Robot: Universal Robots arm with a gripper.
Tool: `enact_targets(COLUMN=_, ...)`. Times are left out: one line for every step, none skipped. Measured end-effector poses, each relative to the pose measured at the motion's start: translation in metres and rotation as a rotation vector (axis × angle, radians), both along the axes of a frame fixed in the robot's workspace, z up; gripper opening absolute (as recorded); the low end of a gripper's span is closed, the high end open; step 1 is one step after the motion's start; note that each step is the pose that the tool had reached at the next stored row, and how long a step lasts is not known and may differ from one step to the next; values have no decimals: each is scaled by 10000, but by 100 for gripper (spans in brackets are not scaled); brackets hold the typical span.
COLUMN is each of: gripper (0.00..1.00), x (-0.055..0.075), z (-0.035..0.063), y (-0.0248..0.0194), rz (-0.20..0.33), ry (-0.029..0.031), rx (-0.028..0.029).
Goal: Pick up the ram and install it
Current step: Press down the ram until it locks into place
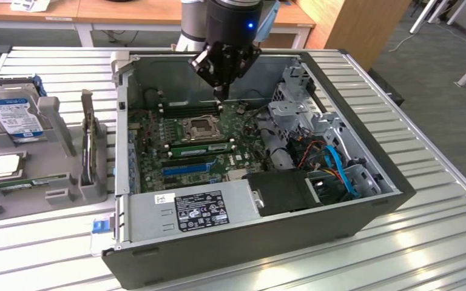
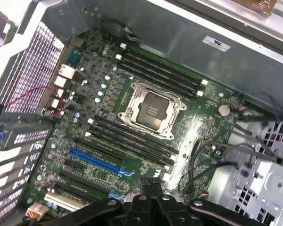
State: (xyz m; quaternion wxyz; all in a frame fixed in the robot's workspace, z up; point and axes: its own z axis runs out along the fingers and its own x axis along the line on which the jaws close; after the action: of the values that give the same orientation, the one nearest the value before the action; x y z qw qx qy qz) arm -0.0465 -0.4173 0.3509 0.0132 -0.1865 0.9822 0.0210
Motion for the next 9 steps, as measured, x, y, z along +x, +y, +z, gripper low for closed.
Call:
enact_targets(gripper=10, x=0, z=0, y=0, rz=-121, ry=8, rx=-1)
enact_targets(gripper=10, x=-1, z=0, y=0, rz=-243, ry=15, rx=-1)
enact_targets(gripper=10, x=-1, z=0, y=0, rz=-364, ry=21, rx=-1)
enact_targets(gripper=10, x=-1, z=0, y=0, rz=-492, ry=31, rx=-1)
enact_targets(gripper=10, x=-2, z=0, y=0, rz=-604, ry=43, rx=-1)
enact_targets(gripper=10, x=-2, z=0, y=0, rz=-716, ry=57, rx=-1)
enact_targets(gripper=10, x=-3, z=0, y=0, rz=-827, ry=69, rx=-1)
enact_targets(gripper=10, x=-3, z=0, y=0, rz=-936, ry=82, rx=-1)
enact_targets(gripper=10, x=-3, z=0, y=0, rz=-1044, ry=98, rx=-1)
